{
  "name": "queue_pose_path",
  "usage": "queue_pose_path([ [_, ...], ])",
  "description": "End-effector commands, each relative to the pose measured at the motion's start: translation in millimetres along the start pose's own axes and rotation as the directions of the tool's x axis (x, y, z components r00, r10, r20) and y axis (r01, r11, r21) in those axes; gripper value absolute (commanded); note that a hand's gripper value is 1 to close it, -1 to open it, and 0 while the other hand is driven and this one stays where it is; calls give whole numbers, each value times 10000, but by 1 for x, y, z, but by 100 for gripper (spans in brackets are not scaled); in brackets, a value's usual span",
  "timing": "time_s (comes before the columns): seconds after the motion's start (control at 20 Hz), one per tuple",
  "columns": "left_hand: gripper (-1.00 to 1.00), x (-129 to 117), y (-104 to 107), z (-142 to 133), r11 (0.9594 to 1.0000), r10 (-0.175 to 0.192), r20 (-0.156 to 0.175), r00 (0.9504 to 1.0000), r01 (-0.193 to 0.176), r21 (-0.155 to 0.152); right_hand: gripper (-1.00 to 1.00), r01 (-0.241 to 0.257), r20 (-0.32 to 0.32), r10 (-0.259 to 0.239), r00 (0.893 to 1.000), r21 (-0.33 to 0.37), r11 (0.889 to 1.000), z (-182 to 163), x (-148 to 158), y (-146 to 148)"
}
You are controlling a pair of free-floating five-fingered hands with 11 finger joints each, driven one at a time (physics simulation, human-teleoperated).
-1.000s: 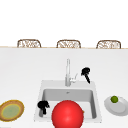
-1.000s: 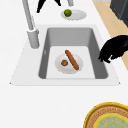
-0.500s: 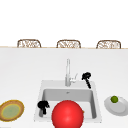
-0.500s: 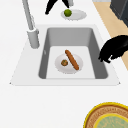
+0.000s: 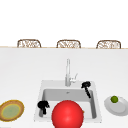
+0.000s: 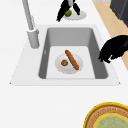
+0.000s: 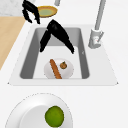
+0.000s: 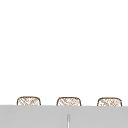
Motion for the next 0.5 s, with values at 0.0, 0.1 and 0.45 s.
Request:
queue_pose_path([
  [0.0, 0, 0, 0, 0, 10000, 0, 0, 10000, 0, 0, -100, 449, -6, -450, 9990, -180, 9988, 1, 16, 33],
  [0.1, 0, 0, 0, 0, 10000, 0, 0, 10000, 0, 0, -100, 570, 119, -566, 9983, -372, 9977, -1, 20, 53],
  [0.45, 0, 0, 0, 0, 10000, 0, 0, 10000, 0, 0, -100, 1203, 215, -1196, 9926, -383, 9920, -18, 41, 87],
])
